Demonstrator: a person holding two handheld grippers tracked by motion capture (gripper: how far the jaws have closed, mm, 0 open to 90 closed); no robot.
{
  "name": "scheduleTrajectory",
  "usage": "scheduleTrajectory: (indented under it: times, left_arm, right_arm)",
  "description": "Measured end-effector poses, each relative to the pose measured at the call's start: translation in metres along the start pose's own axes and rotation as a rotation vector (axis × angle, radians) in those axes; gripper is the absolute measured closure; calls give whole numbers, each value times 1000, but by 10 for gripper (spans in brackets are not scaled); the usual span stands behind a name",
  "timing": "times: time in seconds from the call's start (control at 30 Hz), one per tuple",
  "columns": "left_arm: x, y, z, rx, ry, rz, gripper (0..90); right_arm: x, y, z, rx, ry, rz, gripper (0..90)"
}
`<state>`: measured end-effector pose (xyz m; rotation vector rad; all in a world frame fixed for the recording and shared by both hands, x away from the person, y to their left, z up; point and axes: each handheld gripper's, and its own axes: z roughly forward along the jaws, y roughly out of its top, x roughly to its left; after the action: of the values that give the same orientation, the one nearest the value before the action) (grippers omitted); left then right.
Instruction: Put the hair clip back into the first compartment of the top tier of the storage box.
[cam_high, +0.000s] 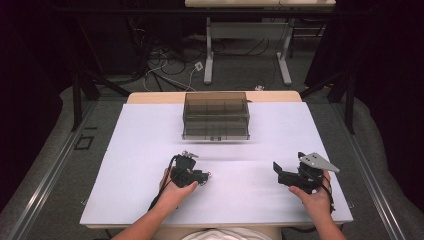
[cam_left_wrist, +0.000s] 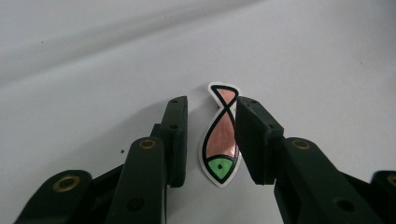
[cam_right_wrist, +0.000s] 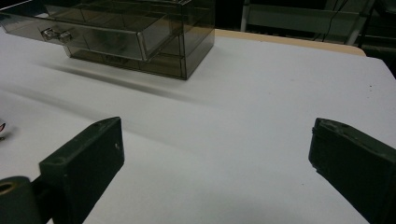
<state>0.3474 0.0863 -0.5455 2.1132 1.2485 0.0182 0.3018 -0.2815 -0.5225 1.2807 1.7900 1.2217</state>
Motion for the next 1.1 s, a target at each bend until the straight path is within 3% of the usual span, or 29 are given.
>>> scheduleTrajectory:
  times: [0.43, 0.63, 0.97, 1.0, 1.1]
  left_arm:
    - [-2, 0, 2, 23, -16, 23, 713]
    - [-4, -1, 3, 18, -12, 42, 743]
    - [-7, -1, 0, 0, -14, 40, 813]
    - [-6, 0, -1, 4, -13, 60, 821]
    - [-7, 0, -1, -4, -19, 44, 839]
  right_arm:
    - [-1, 0, 1, 3, 2, -7, 29]
    - [0, 0, 0, 11, 2, 0, 29]
    - [-1, 0, 1, 1, 3, -3, 29]
    - [-1, 0, 1, 1, 3, -3, 29]
    - [-2, 0, 1, 3, 3, 1, 29]
